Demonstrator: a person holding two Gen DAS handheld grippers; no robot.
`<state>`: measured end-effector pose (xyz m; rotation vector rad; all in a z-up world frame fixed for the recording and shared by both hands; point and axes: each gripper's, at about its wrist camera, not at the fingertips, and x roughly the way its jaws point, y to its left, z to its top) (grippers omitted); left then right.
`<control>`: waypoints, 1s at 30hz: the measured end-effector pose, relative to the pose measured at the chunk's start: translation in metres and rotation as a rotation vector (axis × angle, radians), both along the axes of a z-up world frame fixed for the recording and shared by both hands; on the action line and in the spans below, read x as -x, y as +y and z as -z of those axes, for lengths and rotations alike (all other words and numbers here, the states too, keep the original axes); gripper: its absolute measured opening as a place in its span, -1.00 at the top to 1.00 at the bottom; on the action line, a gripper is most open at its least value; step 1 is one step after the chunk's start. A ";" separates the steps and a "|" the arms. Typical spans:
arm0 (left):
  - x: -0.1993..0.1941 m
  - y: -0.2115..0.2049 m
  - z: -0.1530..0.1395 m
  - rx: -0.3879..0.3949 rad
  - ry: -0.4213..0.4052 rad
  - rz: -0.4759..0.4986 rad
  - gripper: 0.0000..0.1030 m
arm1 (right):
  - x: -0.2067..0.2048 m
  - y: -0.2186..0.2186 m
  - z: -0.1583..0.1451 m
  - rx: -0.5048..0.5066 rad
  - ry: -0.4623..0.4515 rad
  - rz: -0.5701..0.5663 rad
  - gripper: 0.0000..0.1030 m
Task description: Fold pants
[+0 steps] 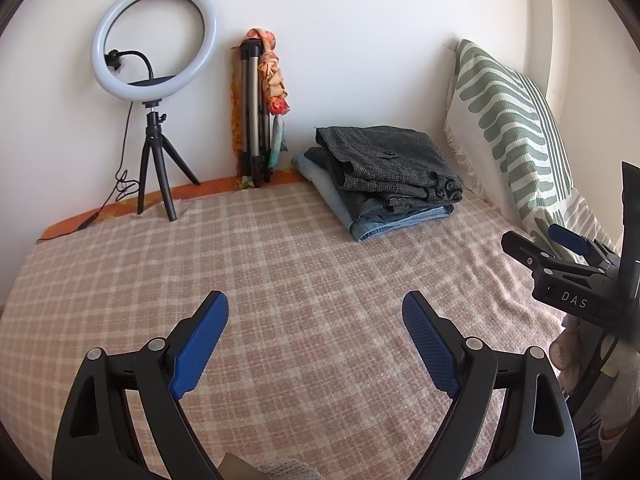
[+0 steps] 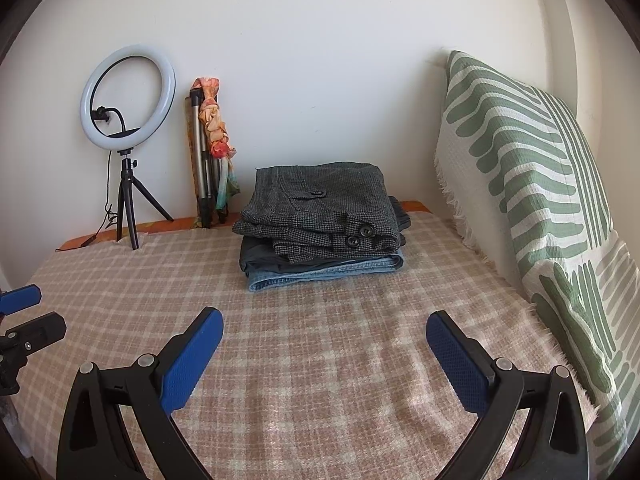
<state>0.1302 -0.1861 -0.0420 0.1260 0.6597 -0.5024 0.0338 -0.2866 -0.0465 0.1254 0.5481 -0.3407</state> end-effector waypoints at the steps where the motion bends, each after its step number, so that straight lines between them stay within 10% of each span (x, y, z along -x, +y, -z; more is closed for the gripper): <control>1: 0.000 0.000 0.000 -0.001 0.000 0.001 -0.73 | 0.000 0.000 0.000 0.001 0.001 0.001 -1.00; 30: 0.002 0.000 0.000 0.008 -0.006 0.003 -0.73 | -0.002 0.002 0.002 -0.001 0.006 -0.012 -1.00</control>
